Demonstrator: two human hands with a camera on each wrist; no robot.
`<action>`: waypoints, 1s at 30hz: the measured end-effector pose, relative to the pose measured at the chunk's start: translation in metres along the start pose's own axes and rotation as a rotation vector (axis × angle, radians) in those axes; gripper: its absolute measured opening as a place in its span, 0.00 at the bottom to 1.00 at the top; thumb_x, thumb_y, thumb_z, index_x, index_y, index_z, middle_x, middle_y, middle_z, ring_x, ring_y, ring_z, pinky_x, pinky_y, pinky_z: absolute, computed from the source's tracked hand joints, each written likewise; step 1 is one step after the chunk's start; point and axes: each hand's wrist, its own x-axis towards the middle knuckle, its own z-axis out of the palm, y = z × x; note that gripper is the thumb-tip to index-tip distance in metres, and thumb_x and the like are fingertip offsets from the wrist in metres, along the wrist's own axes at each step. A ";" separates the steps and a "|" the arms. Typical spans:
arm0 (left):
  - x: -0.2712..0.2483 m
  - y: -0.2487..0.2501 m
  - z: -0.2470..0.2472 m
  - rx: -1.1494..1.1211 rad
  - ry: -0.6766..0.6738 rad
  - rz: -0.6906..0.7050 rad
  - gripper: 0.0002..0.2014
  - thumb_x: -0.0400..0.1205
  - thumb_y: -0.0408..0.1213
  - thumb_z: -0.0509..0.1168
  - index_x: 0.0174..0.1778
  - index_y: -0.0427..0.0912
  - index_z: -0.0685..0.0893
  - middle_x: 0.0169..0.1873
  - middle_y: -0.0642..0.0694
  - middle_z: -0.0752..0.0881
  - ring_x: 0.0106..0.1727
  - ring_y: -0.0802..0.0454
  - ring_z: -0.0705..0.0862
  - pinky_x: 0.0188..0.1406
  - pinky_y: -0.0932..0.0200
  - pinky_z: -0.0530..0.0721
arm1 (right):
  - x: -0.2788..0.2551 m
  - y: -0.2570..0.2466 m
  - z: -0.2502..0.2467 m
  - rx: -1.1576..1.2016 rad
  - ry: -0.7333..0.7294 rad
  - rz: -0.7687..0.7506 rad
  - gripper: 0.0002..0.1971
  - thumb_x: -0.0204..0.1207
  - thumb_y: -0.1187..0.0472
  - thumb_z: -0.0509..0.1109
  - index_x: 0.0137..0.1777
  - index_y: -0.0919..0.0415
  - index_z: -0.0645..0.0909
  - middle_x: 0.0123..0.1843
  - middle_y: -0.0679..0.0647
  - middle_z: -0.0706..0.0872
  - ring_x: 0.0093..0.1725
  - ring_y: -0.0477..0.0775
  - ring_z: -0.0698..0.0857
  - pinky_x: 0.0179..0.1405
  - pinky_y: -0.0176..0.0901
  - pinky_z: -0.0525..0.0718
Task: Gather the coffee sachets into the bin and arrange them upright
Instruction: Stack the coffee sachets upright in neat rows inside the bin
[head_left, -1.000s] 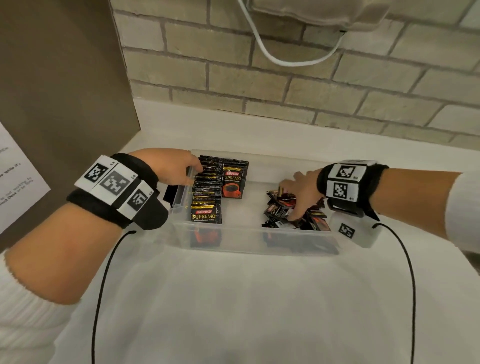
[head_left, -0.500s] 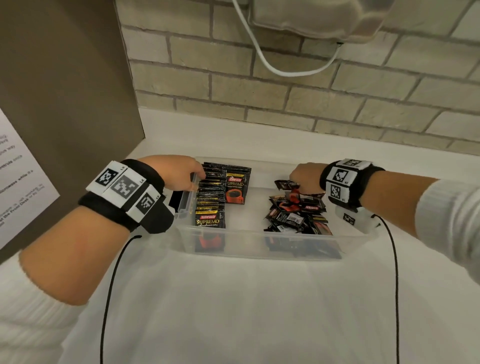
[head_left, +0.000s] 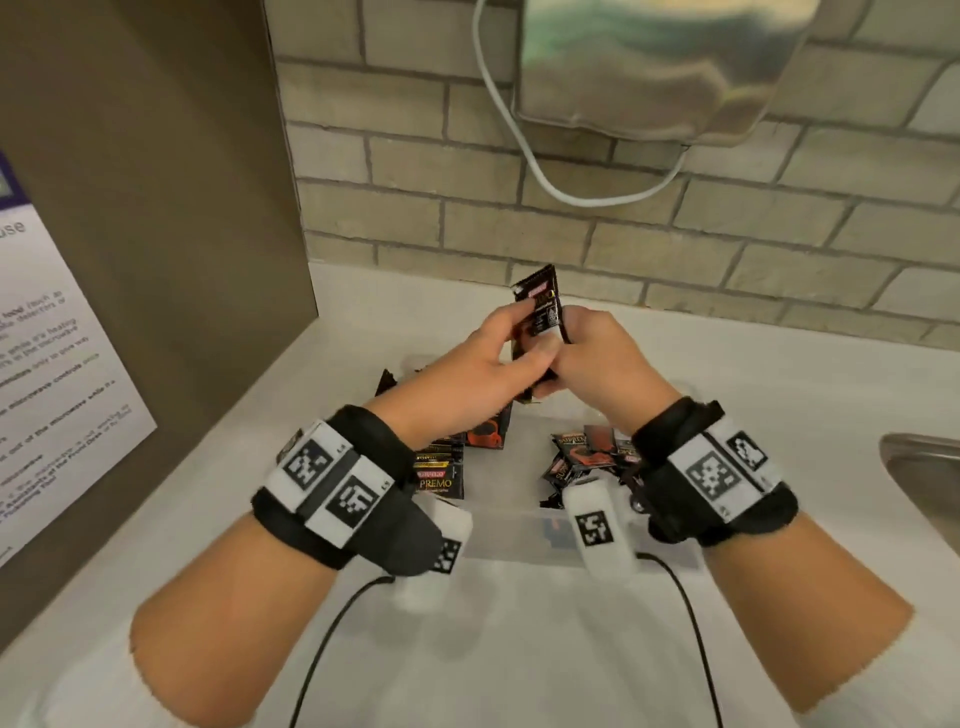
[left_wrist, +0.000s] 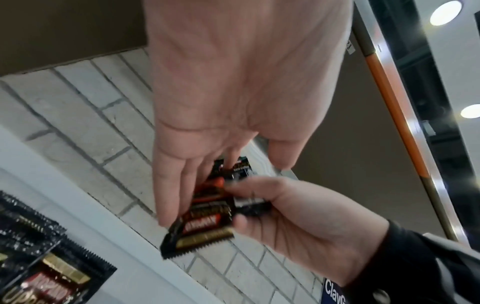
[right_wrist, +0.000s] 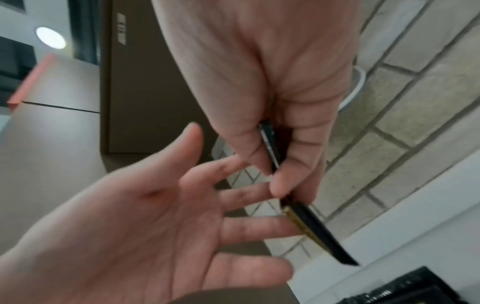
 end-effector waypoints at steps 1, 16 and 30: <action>0.001 -0.002 0.002 -0.056 0.040 -0.001 0.32 0.78 0.60 0.58 0.77 0.63 0.55 0.76 0.53 0.66 0.70 0.51 0.76 0.70 0.48 0.76 | -0.001 0.001 0.006 0.066 0.013 0.003 0.08 0.78 0.64 0.64 0.51 0.68 0.80 0.43 0.62 0.87 0.43 0.62 0.90 0.49 0.60 0.88; -0.005 -0.017 -0.003 -0.794 0.177 -0.028 0.21 0.87 0.37 0.52 0.75 0.58 0.59 0.67 0.42 0.79 0.65 0.47 0.82 0.55 0.46 0.86 | -0.008 0.009 0.055 0.284 0.114 0.016 0.22 0.79 0.49 0.64 0.73 0.45 0.70 0.61 0.53 0.70 0.65 0.53 0.76 0.67 0.47 0.77; -0.008 -0.025 0.003 -0.604 0.343 -0.083 0.17 0.84 0.31 0.58 0.68 0.50 0.70 0.60 0.42 0.82 0.47 0.44 0.89 0.30 0.52 0.90 | -0.010 0.030 0.050 0.704 0.186 0.104 0.20 0.77 0.66 0.69 0.68 0.61 0.72 0.44 0.52 0.81 0.45 0.49 0.84 0.39 0.35 0.81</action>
